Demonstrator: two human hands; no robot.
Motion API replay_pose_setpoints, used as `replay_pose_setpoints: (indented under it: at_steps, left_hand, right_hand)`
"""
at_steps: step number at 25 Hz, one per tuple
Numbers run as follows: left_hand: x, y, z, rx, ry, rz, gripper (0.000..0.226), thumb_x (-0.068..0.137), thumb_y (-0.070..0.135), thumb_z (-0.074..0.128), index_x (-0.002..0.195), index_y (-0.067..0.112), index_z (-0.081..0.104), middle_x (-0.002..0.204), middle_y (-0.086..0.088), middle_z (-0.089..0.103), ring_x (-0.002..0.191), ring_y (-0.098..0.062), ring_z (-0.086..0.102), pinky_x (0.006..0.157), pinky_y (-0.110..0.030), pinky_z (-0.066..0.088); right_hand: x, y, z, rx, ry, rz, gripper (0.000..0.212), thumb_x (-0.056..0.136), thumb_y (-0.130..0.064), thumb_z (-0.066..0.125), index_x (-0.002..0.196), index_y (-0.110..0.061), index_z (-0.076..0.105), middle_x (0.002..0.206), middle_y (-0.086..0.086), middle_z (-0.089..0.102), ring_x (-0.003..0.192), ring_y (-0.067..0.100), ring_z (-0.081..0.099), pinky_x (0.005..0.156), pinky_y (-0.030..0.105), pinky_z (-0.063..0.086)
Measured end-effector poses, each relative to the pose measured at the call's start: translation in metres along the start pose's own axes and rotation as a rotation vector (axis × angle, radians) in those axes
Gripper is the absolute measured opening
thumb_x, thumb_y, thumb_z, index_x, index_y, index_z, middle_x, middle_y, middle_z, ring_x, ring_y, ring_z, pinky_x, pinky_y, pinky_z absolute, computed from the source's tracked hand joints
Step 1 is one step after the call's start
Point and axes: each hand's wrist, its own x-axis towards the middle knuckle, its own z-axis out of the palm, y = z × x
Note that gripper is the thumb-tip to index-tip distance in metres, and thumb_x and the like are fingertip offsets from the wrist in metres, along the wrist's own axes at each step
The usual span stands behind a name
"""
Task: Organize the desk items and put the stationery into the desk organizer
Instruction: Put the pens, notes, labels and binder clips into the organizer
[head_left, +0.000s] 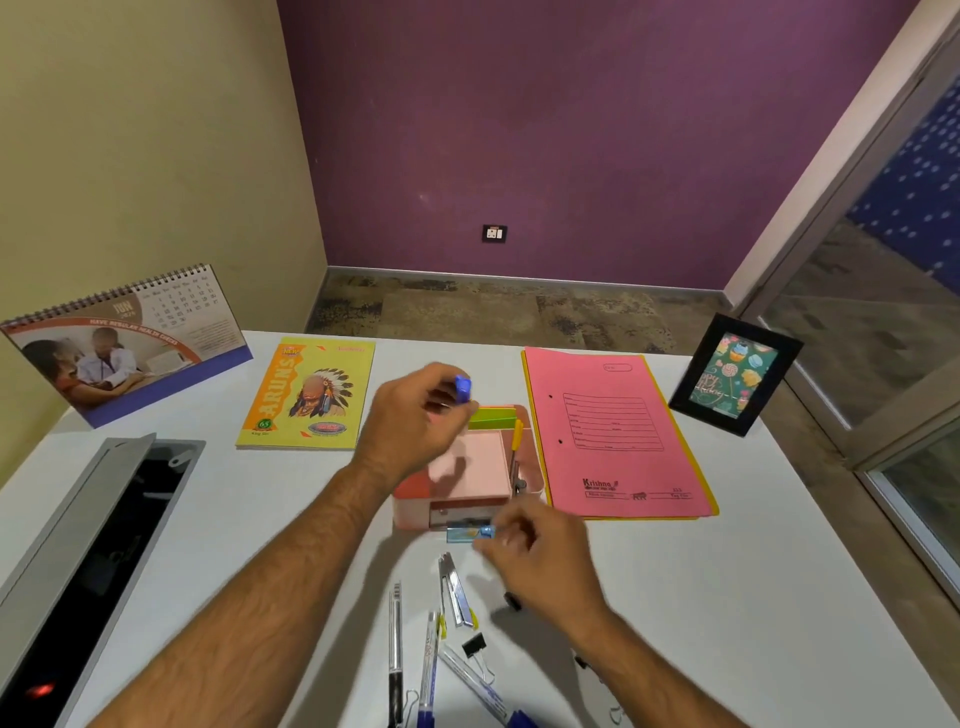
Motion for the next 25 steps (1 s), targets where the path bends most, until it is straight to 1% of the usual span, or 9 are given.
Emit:
replay_pose_setpoints:
  at_steps: [2, 4, 6, 8, 11, 16, 18, 21, 25]
  left_hand:
    - [0.006, -0.012, -0.006, 0.034, 0.093, -0.119, 0.025, 0.078, 0.014, 0.079, 0.097, 0.015, 0.063, 0.085, 0.003, 0.070, 0.078, -0.011, 0.070, 0.073, -0.030, 0.061]
    - [0.010, -0.024, -0.010, 0.083, 0.144, -0.224, 0.026, 0.079, 0.015, 0.078, 0.098, 0.016, 0.061, 0.089, -0.001, 0.071, 0.080, -0.014, 0.070, 0.074, -0.033, 0.060]
    - [0.010, -0.033, -0.011, 0.142, 0.172, -0.316, 0.025, 0.079, 0.016, 0.078, 0.098, 0.015, 0.061, 0.091, -0.004, 0.072, 0.080, -0.019, 0.070, 0.074, -0.034, 0.059]
    - [0.006, -0.042, -0.010, 0.144, 0.161, -0.397, 0.024, 0.080, 0.014, 0.077, 0.098, 0.015, 0.061, 0.092, -0.006, 0.072, 0.081, -0.022, 0.070, 0.073, -0.034, 0.057]
    - [-0.002, -0.054, -0.006, 0.166, 0.069, -0.450, 0.023, 0.083, 0.017, 0.075, 0.100, 0.019, 0.061, 0.096, -0.003, 0.071, 0.087, -0.021, 0.069, 0.076, -0.035, 0.057]
    - [-0.004, -0.071, -0.002, 0.289, -0.065, -0.493, 0.030, 0.094, 0.031, 0.059, 0.122, 0.020, 0.060, 0.121, -0.006, 0.067, 0.114, -0.026, 0.058, 0.091, -0.039, 0.047]
    - [-0.001, -0.074, -0.002, 0.334, -0.147, -0.529, 0.038, 0.098, 0.035, 0.052, 0.133, 0.021, 0.056, 0.135, -0.010, 0.059, 0.128, -0.029, 0.047, 0.102, -0.045, 0.041]
    - [-0.001, -0.070, -0.001, 0.347, -0.221, -0.521, 0.041, 0.101, 0.030, 0.047, 0.140, 0.018, 0.050, 0.146, -0.006, 0.049, 0.139, -0.029, 0.033, 0.113, -0.050, 0.030]
    - [-0.005, -0.045, -0.003, 0.217, -0.194, -0.315, 0.041, 0.089, 0.007, 0.059, 0.126, 0.024, 0.063, 0.134, 0.000, 0.059, 0.127, -0.018, 0.045, 0.108, -0.043, 0.039]
  right_hand:
    - [-0.016, 0.017, 0.012, -0.315, -0.345, 0.100, 0.026, 0.069, -0.040, 0.081, 0.070, -0.030, 0.057, 0.070, -0.014, 0.061, 0.069, 0.003, 0.059, 0.074, 0.026, 0.055]
    - [-0.031, 0.031, 0.022, -0.613, -0.616, 0.145, 0.028, 0.071, -0.044, 0.074, 0.081, -0.022, 0.060, 0.087, -0.005, 0.064, 0.084, 0.015, 0.060, 0.084, 0.035, 0.053]
    - [-0.042, 0.043, 0.031, -0.818, -0.808, 0.139, 0.026, 0.084, -0.032, 0.067, 0.097, -0.011, 0.059, 0.104, 0.009, 0.060, 0.097, 0.029, 0.057, 0.090, 0.042, 0.046]
    - [-0.049, 0.058, 0.040, -0.907, -0.884, 0.152, 0.026, 0.094, -0.019, 0.056, 0.113, -0.002, 0.057, 0.118, 0.021, 0.057, 0.111, 0.037, 0.055, 0.096, 0.047, 0.042]
    - [-0.059, 0.071, 0.049, -0.930, -0.854, 0.205, 0.030, 0.095, -0.011, 0.050, 0.122, 0.000, 0.055, 0.125, 0.023, 0.055, 0.119, 0.039, 0.053, 0.102, 0.048, 0.039]
    - [-0.050, 0.062, 0.037, -0.781, -0.783, 0.244, 0.026, 0.088, -0.023, 0.059, 0.112, -0.014, 0.067, 0.107, 0.011, 0.055, 0.111, 0.031, 0.056, 0.101, 0.041, 0.045]
    - [-0.044, 0.051, 0.024, -0.626, -0.645, 0.228, 0.027, 0.082, -0.027, 0.064, 0.108, -0.024, 0.070, 0.110, 0.001, 0.061, 0.100, 0.019, 0.057, 0.094, 0.033, 0.048]
    - [-0.035, 0.029, 0.002, -0.364, -0.362, 0.116, 0.013, 0.075, -0.035, 0.072, 0.085, -0.034, 0.063, 0.091, -0.012, 0.063, 0.080, 0.004, 0.057, 0.075, 0.022, 0.051]
    - [-0.008, -0.010, -0.025, -0.031, -0.063, 0.072, 0.031, 0.070, -0.020, 0.087, 0.085, -0.027, 0.061, 0.080, -0.009, 0.065, 0.061, 0.002, 0.056, 0.058, 0.013, 0.046]
